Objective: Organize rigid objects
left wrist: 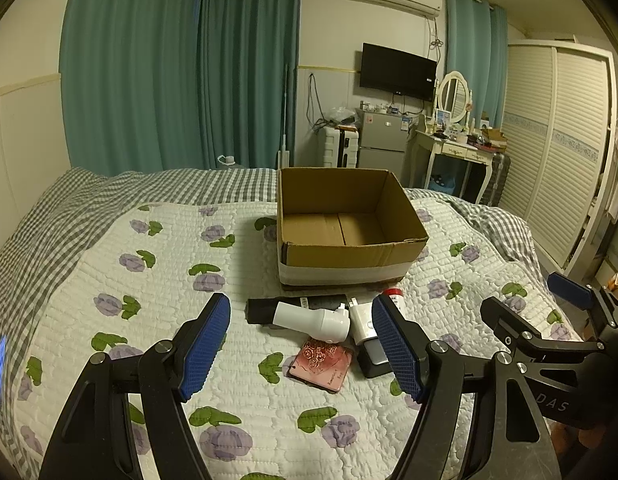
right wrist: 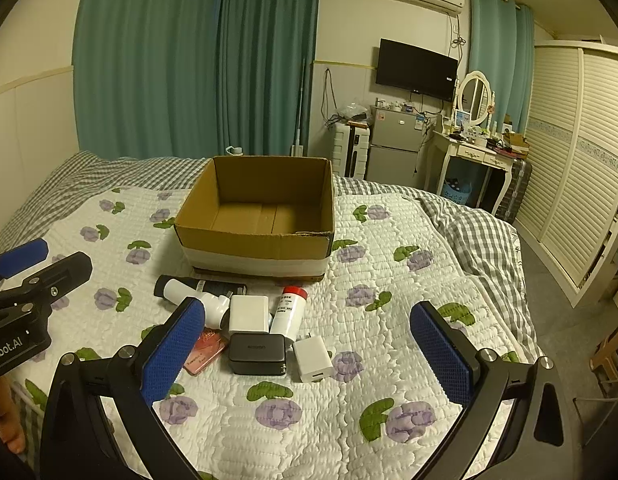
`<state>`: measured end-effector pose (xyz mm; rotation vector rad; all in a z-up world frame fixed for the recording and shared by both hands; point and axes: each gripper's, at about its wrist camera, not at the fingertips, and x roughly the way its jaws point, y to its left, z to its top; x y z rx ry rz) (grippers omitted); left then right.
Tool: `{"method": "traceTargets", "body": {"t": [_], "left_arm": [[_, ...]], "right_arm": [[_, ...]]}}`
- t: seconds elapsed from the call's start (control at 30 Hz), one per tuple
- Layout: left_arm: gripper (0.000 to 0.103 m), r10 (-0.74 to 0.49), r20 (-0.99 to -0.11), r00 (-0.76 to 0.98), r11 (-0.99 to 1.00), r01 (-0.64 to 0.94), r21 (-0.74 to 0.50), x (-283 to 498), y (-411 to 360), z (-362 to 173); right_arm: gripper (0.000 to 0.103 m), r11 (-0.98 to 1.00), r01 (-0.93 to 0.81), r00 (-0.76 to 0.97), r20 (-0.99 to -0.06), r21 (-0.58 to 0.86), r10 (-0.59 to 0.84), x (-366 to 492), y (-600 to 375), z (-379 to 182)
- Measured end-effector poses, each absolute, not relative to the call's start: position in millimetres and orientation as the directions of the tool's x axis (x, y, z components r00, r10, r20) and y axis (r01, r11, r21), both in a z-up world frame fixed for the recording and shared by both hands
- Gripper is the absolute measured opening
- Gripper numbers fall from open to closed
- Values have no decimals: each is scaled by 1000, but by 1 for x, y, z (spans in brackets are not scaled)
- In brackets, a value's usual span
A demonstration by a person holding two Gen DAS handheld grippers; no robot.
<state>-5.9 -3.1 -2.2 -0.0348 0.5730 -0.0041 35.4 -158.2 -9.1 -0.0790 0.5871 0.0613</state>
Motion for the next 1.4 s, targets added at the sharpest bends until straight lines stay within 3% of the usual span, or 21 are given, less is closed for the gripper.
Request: {"method": "traceTargets", "body": {"t": [1.4], "left_arm": [[76,-14,-544,839,999,-6,-34,-5,-2,-2]], "right_arm": [[103,994,-91,823,-566,-53,45,35,-156,-14]]}}
